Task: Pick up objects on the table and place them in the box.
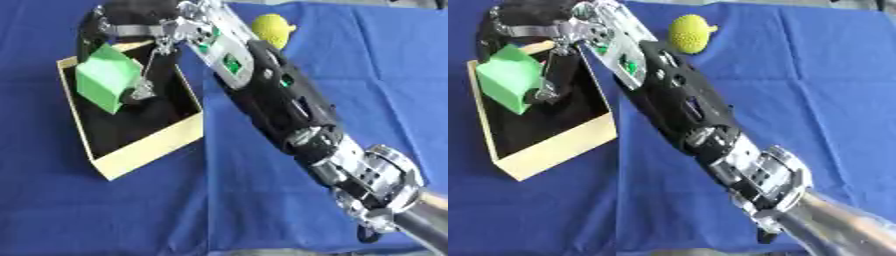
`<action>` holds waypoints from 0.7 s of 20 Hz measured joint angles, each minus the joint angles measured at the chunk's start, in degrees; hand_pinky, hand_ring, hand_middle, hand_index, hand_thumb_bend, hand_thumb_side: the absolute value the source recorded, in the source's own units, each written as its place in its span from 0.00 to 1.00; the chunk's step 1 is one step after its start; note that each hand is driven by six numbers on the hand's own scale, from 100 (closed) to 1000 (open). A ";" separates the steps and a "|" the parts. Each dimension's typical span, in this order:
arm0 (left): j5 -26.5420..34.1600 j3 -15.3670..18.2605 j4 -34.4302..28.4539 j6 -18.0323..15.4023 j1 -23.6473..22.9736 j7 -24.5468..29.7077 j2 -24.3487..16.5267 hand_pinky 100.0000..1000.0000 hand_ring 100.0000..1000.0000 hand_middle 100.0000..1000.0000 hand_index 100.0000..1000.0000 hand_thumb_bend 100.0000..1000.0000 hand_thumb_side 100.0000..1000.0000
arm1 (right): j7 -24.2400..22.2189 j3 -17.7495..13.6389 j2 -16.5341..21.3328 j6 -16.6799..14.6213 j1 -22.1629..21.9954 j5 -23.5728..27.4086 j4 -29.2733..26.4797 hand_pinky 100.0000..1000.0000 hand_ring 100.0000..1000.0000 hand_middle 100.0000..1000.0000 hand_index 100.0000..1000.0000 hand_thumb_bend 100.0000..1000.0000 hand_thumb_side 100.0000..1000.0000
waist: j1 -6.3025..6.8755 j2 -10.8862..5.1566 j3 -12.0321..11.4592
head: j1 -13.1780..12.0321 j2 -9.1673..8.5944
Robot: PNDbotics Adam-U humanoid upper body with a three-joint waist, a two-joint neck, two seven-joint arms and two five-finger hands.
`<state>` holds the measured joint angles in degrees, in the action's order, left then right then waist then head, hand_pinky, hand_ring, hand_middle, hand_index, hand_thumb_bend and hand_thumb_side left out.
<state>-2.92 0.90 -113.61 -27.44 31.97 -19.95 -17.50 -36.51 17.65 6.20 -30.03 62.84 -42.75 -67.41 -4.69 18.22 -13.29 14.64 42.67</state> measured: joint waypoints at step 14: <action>0.08 -0.01 0.00 0.40 -0.18 0.40 0.00 0.69 0.80 0.74 0.80 0.15 0.51 | 0.73 -0.51 0.01 -0.73 -0.85 -3.34 1.73 0.92 0.95 0.82 0.99 0.41 0.01 | 0.05 0.02 0.36 | 0.00 -0.13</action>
<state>-2.83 0.90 -113.61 -27.04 31.78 -19.55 -17.51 -35.79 17.14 6.21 -30.76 61.98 -46.10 -65.68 -4.64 18.24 -12.92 14.64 42.54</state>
